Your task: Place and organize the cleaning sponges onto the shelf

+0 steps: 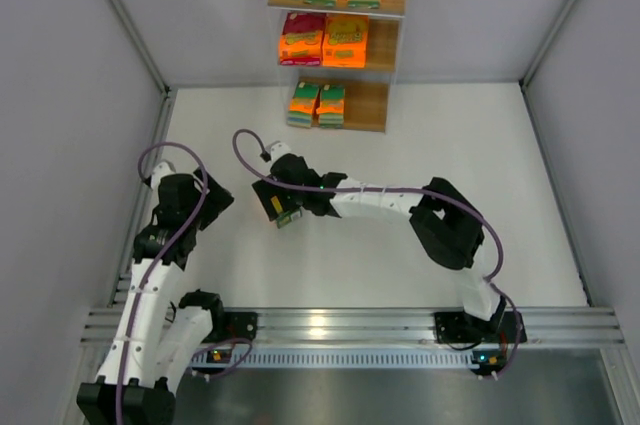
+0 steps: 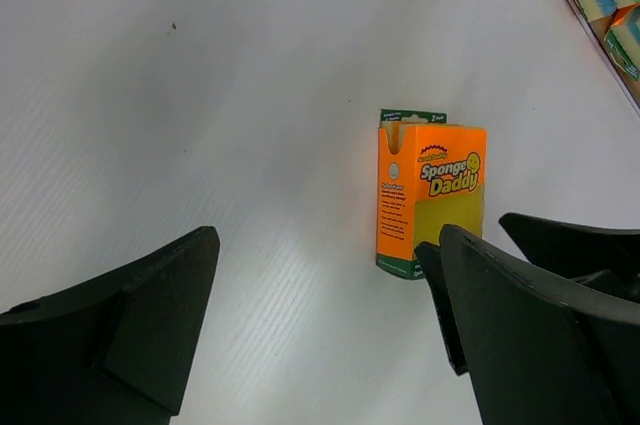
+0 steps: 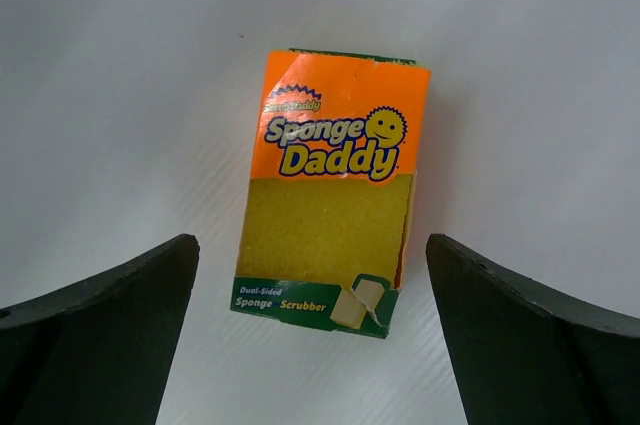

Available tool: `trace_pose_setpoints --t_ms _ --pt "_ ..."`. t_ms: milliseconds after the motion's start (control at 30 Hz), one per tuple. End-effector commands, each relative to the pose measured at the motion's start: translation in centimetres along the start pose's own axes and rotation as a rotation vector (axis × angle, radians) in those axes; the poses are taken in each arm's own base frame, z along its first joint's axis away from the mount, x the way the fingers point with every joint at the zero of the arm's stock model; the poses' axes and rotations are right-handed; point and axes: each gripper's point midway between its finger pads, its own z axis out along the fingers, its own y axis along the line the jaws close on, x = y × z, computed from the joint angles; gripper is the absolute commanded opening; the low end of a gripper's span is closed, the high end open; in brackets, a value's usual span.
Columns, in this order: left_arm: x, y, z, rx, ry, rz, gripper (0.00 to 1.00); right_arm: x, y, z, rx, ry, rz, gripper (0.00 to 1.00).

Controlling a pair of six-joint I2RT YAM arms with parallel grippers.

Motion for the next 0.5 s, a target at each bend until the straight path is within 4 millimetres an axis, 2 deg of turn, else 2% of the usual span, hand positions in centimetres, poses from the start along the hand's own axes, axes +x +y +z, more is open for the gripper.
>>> trace_pose_setpoints --t_ms 0,133,333,433,467 --pt "-0.1 0.3 -0.2 0.003 -0.024 0.003 0.98 -0.6 0.1 0.4 0.029 -0.004 0.002 0.99" --pt "0.1 0.6 -0.2 -0.008 -0.024 0.009 0.98 -0.6 0.8 1.3 0.003 -0.008 0.034 1.0" --pt "-0.5 0.9 -0.2 -0.027 -0.044 0.033 0.98 1.4 1.1 3.4 -0.012 0.059 0.0 0.99" --pt "-1.0 1.4 -0.3 -0.054 -0.066 0.05 0.98 2.1 1.1 3.2 -0.045 0.064 -0.08 0.9" --pt "-1.2 1.4 -0.3 -0.059 -0.075 0.051 0.98 2.2 0.6 3.0 -0.043 0.061 -0.142 0.85"
